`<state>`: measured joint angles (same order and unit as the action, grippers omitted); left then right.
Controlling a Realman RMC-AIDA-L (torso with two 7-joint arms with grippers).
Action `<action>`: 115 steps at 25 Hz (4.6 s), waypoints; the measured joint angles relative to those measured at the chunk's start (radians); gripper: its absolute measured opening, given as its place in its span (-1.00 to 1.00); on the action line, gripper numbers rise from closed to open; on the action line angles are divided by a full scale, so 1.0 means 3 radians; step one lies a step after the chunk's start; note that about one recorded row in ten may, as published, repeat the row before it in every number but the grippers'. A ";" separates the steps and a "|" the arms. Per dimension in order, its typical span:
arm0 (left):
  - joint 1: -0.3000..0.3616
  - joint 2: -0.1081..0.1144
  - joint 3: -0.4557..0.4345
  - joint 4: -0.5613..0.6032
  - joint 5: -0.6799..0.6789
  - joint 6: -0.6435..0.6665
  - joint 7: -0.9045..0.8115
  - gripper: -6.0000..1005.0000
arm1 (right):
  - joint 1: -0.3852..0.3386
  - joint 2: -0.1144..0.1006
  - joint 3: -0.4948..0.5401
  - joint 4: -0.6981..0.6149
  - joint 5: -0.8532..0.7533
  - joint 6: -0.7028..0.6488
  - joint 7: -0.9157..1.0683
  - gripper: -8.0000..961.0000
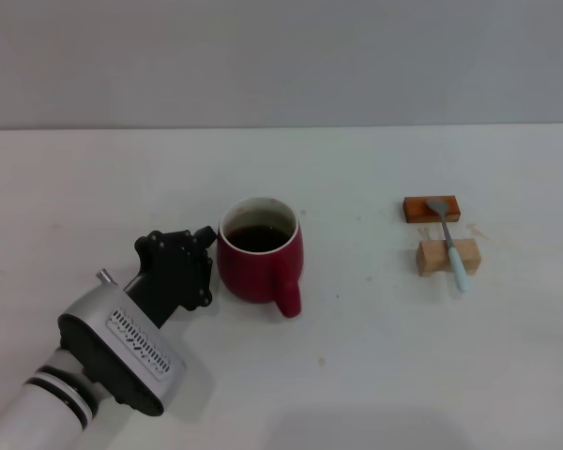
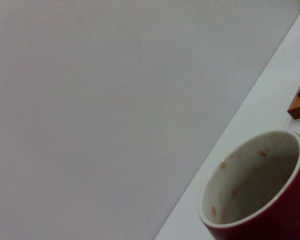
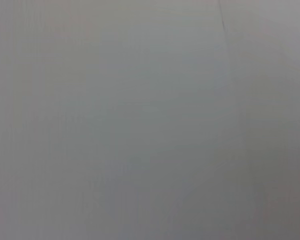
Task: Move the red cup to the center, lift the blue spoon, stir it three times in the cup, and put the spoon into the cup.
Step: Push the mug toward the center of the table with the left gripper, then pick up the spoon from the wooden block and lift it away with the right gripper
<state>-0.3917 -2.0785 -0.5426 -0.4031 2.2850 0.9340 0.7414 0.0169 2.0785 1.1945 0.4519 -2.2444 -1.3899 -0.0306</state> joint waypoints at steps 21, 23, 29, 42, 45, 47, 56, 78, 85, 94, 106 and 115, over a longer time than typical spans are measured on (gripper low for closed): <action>0.0059 0.0000 0.0185 -0.0150 -0.0009 0.0000 -0.0042 -0.92 | 0.0000 0.0005 -0.0044 0.0009 0.0000 -0.0041 0.0000 0.42; 0.0053 0.0000 0.0208 -0.0161 -0.0012 0.0001 -0.0042 -0.92 | 0.0000 0.0005 -0.0044 0.0008 0.0000 -0.0041 0.0000 0.42; 0.0050 0.0000 0.0224 -0.0168 -0.0018 0.0000 -0.0047 -0.92 | 0.0000 0.0005 -0.0044 -0.0002 -0.0003 -0.0041 0.0000 0.42; 0.0380 0.0040 -0.1549 -0.0045 -0.0348 0.0448 -0.1327 -0.92 | 0.0005 0.0005 -0.0092 -0.0003 0.0012 -0.0041 -0.0026 0.42; 0.0439 0.0049 -0.1904 -0.0042 -0.0346 0.0460 -0.1665 -0.92 | 0.0005 0.0005 -0.0091 0.0005 0.0013 -0.0040 -0.0027 0.42; 0.0456 0.0060 -0.2028 -0.0023 -0.0330 0.0468 -0.1837 -0.92 | 0.0006 0.0005 -0.0091 0.0004 0.0012 -0.0035 -0.0027 0.42; 0.0413 0.0078 -0.2139 0.0097 -0.0300 0.0474 -0.2327 -0.81 | 0.0009 0.0008 -0.0158 0.0008 0.0014 -0.0009 -0.0032 0.42; 0.0119 0.0077 -0.2173 0.0395 -0.0300 0.0457 -0.2434 0.66 | -0.0143 0.0019 -0.2077 0.0922 0.1245 -0.0053 -0.1040 0.40; 0.0109 0.0078 -0.2175 0.0398 -0.0303 0.0456 -0.2425 0.71 | -0.0231 0.0005 -0.2466 0.1127 0.1251 -0.0079 -0.1120 0.38; 0.0095 0.0084 -0.2175 0.0440 -0.0300 0.0472 -0.2421 0.71 | -0.0313 -0.0009 -0.2800 0.1185 0.1378 -0.0037 -0.1122 0.35; 0.0078 0.0087 -0.2175 0.0445 -0.0299 0.0477 -0.2420 0.71 | -0.0188 -0.0028 -0.3226 0.1063 0.1597 0.0133 -0.1128 0.32; 0.0078 0.0087 -0.2158 0.0446 -0.0297 0.0482 -0.2416 0.71 | -0.0099 -0.0025 -0.3320 0.0977 0.1596 0.0358 -0.1209 0.29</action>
<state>-0.3681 -2.0524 -1.1899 -0.2692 2.1960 1.0785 0.0166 -0.0128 2.0711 0.1983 0.7452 -1.7656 -1.2826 -0.3934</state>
